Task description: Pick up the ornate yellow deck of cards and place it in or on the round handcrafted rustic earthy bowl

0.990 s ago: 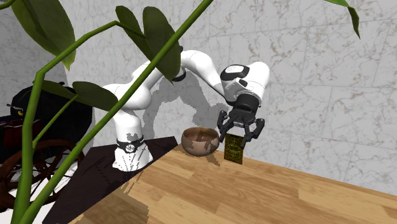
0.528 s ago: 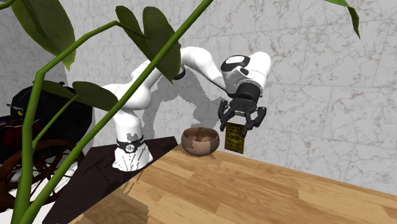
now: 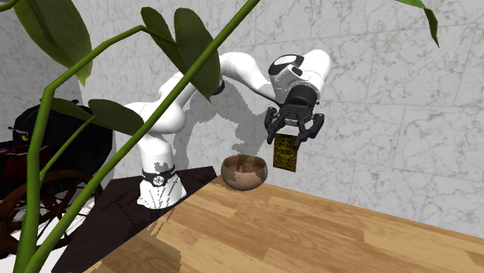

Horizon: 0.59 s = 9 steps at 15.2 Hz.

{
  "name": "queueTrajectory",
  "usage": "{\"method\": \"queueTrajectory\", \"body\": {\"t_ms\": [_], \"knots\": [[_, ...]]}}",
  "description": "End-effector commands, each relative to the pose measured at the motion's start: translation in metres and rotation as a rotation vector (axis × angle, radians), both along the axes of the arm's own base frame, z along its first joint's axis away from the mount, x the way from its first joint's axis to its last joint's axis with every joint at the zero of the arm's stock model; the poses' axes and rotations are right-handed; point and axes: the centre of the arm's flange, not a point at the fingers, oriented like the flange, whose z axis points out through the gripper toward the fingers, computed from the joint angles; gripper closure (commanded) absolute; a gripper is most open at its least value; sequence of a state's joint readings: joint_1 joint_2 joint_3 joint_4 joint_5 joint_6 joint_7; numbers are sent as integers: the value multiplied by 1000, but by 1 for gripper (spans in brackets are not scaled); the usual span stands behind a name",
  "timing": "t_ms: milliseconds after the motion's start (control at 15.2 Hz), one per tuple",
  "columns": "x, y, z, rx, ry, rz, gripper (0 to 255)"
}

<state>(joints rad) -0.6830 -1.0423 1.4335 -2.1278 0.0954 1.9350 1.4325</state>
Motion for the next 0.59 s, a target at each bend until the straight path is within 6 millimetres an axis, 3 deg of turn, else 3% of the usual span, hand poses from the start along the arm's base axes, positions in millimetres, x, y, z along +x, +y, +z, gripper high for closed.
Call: {"method": "queueTrajectory", "body": {"t_ms": [0,528], "knots": [[-20,-2,4,0,0,0,255],[-124,-15,18,0,0,0,255]]}}
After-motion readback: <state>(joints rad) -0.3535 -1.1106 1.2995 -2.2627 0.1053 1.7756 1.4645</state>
